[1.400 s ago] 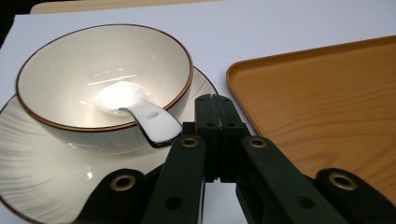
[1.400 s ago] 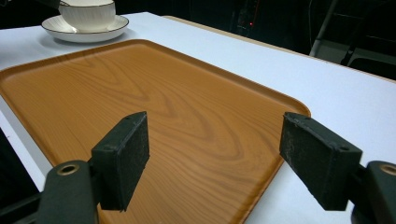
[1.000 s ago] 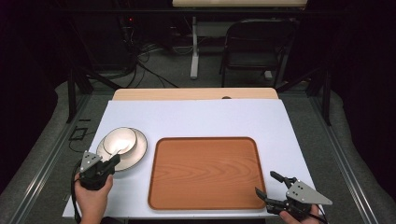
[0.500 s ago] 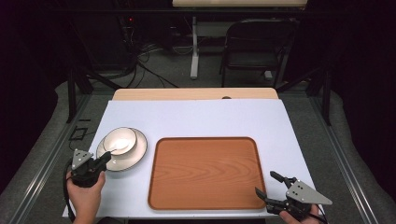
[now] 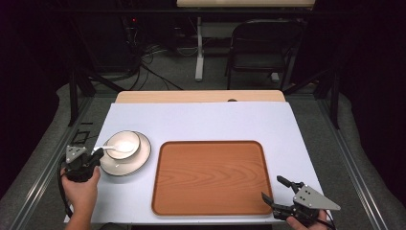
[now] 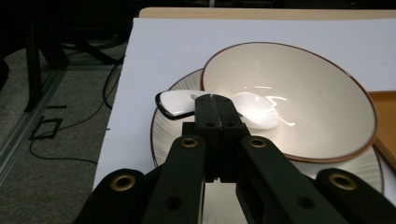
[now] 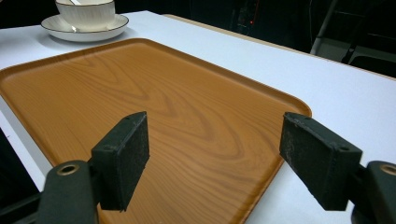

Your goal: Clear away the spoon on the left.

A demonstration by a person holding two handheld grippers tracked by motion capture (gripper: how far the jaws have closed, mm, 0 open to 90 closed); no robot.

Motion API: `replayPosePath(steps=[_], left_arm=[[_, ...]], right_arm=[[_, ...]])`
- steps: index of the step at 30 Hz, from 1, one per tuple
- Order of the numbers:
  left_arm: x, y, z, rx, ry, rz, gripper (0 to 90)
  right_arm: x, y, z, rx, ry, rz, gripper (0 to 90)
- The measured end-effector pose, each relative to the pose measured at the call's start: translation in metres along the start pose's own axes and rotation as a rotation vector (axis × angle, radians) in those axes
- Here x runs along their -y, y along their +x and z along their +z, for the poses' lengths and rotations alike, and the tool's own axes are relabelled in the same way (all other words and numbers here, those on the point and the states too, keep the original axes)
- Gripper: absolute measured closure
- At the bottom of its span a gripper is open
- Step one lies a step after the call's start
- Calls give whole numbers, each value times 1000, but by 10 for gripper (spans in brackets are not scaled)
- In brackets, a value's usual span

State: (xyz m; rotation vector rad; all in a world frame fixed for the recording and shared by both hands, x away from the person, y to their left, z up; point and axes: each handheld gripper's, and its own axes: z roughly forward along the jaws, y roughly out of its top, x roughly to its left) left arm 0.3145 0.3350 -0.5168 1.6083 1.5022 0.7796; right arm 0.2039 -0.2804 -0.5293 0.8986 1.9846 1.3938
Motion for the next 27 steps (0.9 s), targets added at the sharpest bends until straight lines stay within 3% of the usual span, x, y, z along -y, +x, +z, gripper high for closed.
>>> replayPosePath(steps=[3,15,20,24,27], left_arm=[[-3,3,4,-1,-6,-28,900],[-12,9,11,2,-19,-64,900],[-12,11,9,10,-22,-111,898],[-15,14,4,26,-42,-156,837],[-18,15,2,26,-46,-167,770]], right_arm=[[0,0,0,0,0,0,235],[0,0,0,-1,0,-1,236],[0,0,0,-1,-2,-2,236],[0,0,0,-1,-1,0,236],[0,0,0,0,-1,0,235]])
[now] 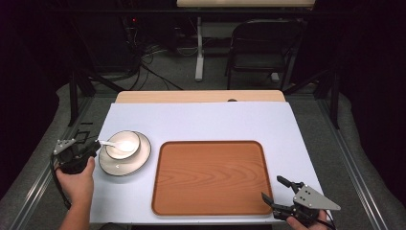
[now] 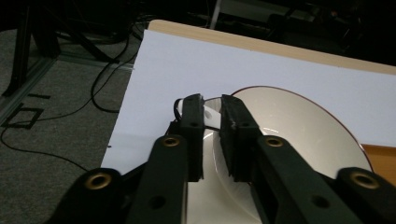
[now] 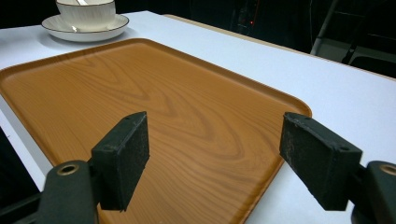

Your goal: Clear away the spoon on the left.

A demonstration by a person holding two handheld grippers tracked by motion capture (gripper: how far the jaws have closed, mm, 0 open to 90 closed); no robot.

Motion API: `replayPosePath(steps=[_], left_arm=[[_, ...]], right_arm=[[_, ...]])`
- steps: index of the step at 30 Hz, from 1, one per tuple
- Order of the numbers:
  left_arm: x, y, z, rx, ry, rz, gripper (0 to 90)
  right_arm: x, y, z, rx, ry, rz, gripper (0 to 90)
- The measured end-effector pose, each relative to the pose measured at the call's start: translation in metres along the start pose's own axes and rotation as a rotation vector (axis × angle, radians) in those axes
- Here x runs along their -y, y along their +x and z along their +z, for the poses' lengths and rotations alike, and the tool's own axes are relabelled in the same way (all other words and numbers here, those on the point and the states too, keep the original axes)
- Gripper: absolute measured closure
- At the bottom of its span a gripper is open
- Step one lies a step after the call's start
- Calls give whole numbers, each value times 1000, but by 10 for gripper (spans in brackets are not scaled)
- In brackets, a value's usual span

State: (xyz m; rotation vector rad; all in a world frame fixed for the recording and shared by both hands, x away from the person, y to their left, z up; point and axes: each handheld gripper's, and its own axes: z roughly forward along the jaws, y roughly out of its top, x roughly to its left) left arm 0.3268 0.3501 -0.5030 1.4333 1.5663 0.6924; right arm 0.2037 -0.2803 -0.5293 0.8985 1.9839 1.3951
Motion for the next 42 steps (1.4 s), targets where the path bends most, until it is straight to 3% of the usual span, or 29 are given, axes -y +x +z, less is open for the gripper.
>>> replayPosePath(steps=[8,14,24,35,42], left_arm=[[-7,2,-4,1,-27,-79,500],[-6,3,1,1,-3,-110,419],[2,7,12,10,23,-170,414],[7,3,30,49,40,-202,440],[9,0,37,43,40,-203,476]], right_arm=[[0,0,0,-1,0,-2,235],[0,0,0,-1,0,-2,236],[0,0,0,-2,1,-1,236],[0,0,0,-1,2,-1,236],[0,-1,1,-2,1,0,235]])
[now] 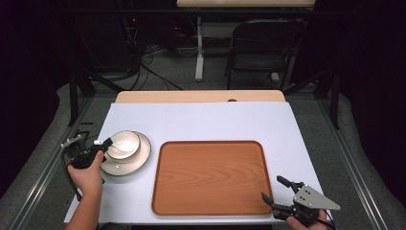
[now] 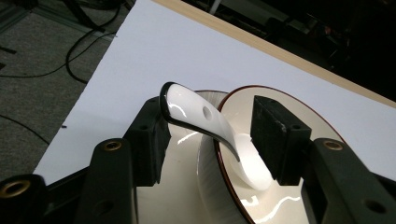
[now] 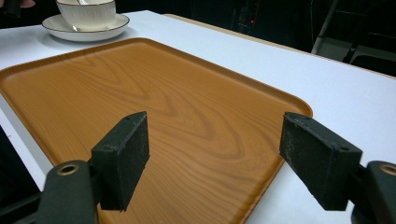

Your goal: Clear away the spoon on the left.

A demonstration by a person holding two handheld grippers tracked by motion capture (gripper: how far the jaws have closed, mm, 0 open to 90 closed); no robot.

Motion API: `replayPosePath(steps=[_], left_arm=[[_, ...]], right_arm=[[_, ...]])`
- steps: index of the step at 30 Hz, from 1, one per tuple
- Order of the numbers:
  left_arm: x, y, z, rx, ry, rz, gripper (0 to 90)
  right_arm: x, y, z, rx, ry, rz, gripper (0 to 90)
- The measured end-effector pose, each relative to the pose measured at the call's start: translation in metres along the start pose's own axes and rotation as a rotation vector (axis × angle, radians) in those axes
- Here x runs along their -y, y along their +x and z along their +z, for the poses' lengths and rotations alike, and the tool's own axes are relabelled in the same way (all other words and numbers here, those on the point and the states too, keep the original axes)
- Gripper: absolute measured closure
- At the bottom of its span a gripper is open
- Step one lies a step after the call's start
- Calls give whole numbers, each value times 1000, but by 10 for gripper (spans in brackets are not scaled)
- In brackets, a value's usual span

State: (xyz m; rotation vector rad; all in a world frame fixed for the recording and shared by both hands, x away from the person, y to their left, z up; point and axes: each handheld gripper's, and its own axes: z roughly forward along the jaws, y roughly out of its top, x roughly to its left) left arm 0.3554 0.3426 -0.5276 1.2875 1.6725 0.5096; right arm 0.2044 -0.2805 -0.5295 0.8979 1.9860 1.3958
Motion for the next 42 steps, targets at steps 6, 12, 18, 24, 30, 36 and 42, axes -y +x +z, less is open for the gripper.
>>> replayPosePath(steps=[6,12,18,24,30,36,42], left_arm=[[2,1,4,5,-7,9,519],[5,-1,6,-3,-5,20,595],[6,-2,7,6,-15,24,659],[6,-4,8,6,-27,31,710],[4,-1,6,22,-38,27,748],[1,-2,2,33,-56,29,788],[-2,-5,-2,64,-76,26,842]], right_arm=[[0,0,0,-1,0,-2,236],[0,0,0,-1,1,-1,236],[0,0,0,-1,-2,-2,236],[0,0,-1,-1,-2,-1,236],[0,0,-1,-1,-2,-2,236],[0,0,-1,-2,-1,-1,236],[0,0,-1,-1,-2,-3,236]])
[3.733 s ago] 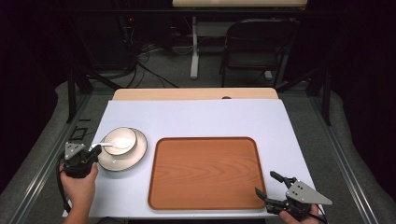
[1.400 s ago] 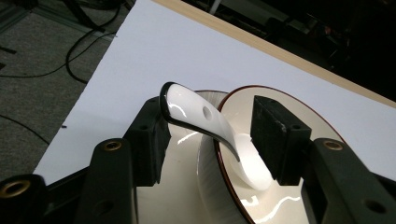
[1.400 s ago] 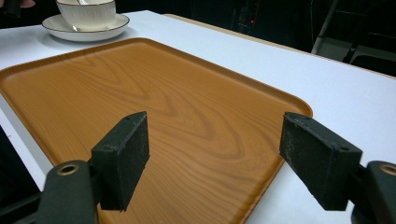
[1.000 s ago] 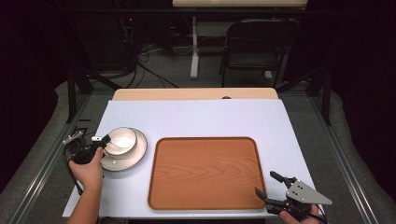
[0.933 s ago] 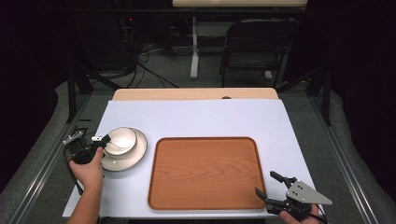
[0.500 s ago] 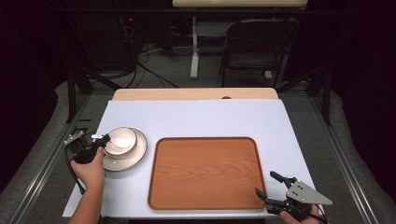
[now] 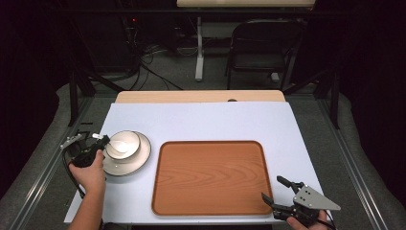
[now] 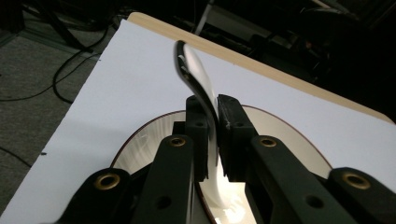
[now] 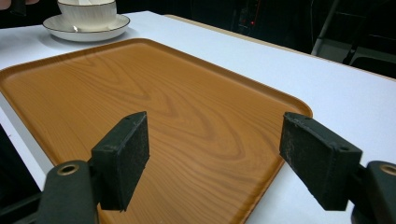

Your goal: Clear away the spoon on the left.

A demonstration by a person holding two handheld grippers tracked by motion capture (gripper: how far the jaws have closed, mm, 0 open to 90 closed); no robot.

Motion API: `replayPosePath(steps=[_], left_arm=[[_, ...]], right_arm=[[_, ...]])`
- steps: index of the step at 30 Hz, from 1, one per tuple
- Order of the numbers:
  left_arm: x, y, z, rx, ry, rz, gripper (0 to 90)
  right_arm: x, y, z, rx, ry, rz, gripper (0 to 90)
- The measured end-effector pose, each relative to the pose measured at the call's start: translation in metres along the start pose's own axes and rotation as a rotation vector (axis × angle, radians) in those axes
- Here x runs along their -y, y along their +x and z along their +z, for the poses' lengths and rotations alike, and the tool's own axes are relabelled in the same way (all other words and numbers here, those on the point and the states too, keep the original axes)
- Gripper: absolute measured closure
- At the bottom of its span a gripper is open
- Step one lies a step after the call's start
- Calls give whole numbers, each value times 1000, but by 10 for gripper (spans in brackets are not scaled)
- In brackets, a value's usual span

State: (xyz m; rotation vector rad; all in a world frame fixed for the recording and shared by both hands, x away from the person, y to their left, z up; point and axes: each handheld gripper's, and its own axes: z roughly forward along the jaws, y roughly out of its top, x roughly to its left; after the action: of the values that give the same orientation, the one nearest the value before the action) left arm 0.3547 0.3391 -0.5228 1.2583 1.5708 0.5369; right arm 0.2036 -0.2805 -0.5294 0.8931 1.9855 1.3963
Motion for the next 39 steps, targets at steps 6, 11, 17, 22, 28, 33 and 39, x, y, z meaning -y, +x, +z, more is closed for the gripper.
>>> replayPosePath(steps=[6,11,17,22,28,33,39], left_arm=[[-1,-2,-1,5,1,4,850],[-2,-1,-1,5,2,2,850],[-4,-1,-3,2,11,8,851],[-8,-1,-7,4,16,10,852],[-16,-4,-13,6,18,32,852],[-25,-9,-19,6,27,73,852],[-35,-18,-26,10,27,126,852]], right_arm=[[0,0,0,0,0,0,236],[0,0,0,-1,1,1,236],[0,0,0,-1,2,-1,236],[0,0,0,-1,3,0,236],[0,0,1,-1,3,1,236],[0,0,1,-3,8,5,235],[0,0,1,-1,7,4,236]])
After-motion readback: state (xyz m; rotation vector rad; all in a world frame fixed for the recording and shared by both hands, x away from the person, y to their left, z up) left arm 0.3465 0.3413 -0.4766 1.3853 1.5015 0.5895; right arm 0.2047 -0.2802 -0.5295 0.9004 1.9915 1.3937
